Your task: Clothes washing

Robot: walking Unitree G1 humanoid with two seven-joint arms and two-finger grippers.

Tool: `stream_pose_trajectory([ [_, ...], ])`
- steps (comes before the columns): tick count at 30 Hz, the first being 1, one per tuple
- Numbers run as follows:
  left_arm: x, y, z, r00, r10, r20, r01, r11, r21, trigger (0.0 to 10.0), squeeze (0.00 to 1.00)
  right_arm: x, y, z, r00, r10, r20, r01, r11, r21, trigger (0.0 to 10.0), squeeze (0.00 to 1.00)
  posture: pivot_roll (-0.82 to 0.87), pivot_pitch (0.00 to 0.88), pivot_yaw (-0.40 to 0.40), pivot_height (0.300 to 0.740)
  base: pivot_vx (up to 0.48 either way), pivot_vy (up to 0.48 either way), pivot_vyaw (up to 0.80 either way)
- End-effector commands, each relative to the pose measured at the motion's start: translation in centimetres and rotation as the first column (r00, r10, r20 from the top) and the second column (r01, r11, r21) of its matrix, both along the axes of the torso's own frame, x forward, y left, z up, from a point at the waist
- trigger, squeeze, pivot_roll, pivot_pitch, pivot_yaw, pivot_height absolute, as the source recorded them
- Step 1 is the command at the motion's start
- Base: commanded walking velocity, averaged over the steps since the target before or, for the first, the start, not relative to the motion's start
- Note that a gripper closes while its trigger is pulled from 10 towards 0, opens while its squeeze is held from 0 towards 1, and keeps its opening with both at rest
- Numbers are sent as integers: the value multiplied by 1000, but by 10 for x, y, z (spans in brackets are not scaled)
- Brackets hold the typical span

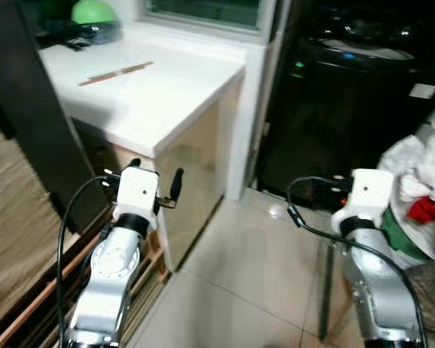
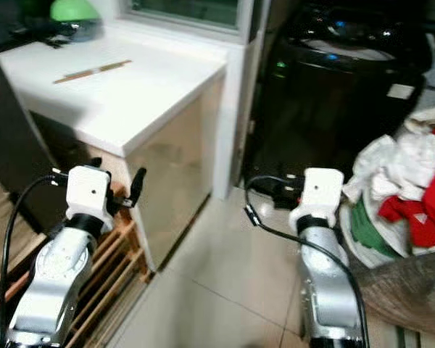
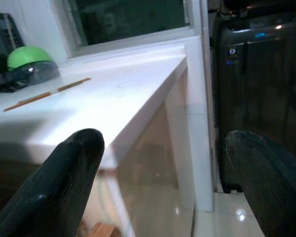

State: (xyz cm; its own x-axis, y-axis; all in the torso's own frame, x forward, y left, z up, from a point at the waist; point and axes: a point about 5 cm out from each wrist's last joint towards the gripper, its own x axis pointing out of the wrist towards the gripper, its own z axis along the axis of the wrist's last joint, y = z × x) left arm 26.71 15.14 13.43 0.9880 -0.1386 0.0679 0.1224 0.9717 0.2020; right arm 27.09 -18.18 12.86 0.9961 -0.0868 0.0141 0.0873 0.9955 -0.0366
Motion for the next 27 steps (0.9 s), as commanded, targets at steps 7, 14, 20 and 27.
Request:
stream_pose_trajectory([
  [7,9,-5,26,998,-20,55,22,999,-38,10000,0,9,10,22,992,122,40,-117,987,-107,10000,0,-12,0,11,740,365,0,-405],
  [14,11,0,29,999,8,50,-7,1000,-21,10000,0,12,8,19,996,80,38,-80,997,2,10000,0,-11,0,7,740,365,0,-184],
  [20,13,0,38,999,5,52,-4,1000,-28,10000,0,24,9,27,999,33,32,-34,999,35,10000,0,-19,0,23,740,364,0,-96],
  [27,16,-2,38,999,-10,45,11,999,-30,10000,0,22,13,33,995,78,60,-79,997,8,10000,0,-31,0,42,740,365,0,-800],
])
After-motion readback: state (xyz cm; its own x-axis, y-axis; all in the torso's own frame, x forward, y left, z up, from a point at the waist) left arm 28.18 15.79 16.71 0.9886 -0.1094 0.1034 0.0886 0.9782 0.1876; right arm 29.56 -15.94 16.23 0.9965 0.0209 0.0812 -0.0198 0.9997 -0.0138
